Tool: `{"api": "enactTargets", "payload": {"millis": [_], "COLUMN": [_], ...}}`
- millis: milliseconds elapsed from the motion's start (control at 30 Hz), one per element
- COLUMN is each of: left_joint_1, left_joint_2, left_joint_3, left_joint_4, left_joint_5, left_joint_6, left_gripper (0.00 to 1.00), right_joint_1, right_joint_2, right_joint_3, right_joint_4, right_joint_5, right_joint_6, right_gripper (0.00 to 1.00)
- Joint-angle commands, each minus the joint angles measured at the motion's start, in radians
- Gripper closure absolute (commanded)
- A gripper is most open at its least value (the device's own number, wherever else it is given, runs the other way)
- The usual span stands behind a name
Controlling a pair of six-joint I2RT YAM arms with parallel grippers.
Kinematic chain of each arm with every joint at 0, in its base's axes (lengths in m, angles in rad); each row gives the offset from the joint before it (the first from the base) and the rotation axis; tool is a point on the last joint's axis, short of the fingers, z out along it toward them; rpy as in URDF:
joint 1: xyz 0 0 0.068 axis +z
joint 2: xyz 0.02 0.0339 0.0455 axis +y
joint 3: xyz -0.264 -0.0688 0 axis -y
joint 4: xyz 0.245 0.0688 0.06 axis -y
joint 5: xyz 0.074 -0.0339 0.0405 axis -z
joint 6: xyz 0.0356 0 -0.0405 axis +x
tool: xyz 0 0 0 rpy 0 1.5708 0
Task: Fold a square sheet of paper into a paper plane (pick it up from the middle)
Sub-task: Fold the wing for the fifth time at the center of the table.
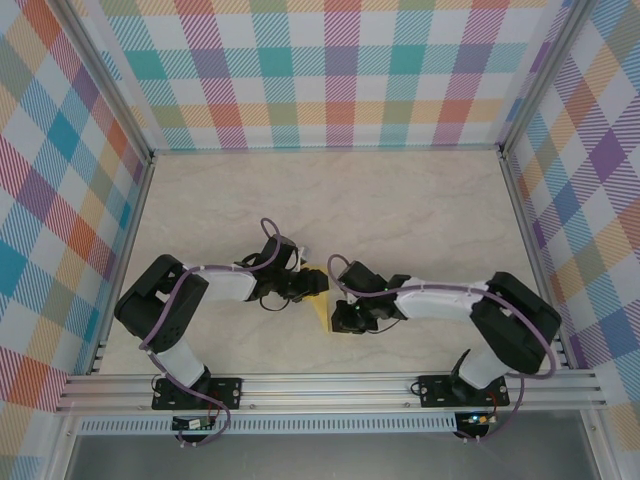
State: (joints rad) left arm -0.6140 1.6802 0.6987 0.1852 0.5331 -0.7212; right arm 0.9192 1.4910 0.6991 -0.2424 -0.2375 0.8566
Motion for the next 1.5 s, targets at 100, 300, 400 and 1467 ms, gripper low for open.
{"api": "enactTargets", "payload": {"millis": [100, 300, 400, 1467], "left_joint_1": [-0.009, -0.016, -0.021, -0.029], "left_joint_2": [-0.027, -0.077, -0.101, -0.166], "left_joint_3": [-0.037, -0.091, -0.106, -0.102], "left_joint_4": [-0.033, 0.014, 0.012, -0.004], "left_joint_5": [-0.062, -0.123, -0.152, -0.164], "left_joint_6": [-0.076, -0.175, -0.198, -0.196], "left_gripper": [0.52, 0.52, 0.52, 0.49], "right_joint_1": [-0.061, -0.071, -0.071, -0.048], "right_joint_2": [-0.196, -0.152, -0.074, 0.244], "right_joint_3": [-0.118, -0.121, -0.106, -0.12], "right_joint_4": [0.201, 0.402, 0.486, 0.462], "right_joint_5": [0.006, -0.091, -0.134, -0.193], "right_joint_6": [0.119, 0.203, 0.262, 0.222], "right_gripper": [0.84, 0.85, 0.86, 0.89]}}
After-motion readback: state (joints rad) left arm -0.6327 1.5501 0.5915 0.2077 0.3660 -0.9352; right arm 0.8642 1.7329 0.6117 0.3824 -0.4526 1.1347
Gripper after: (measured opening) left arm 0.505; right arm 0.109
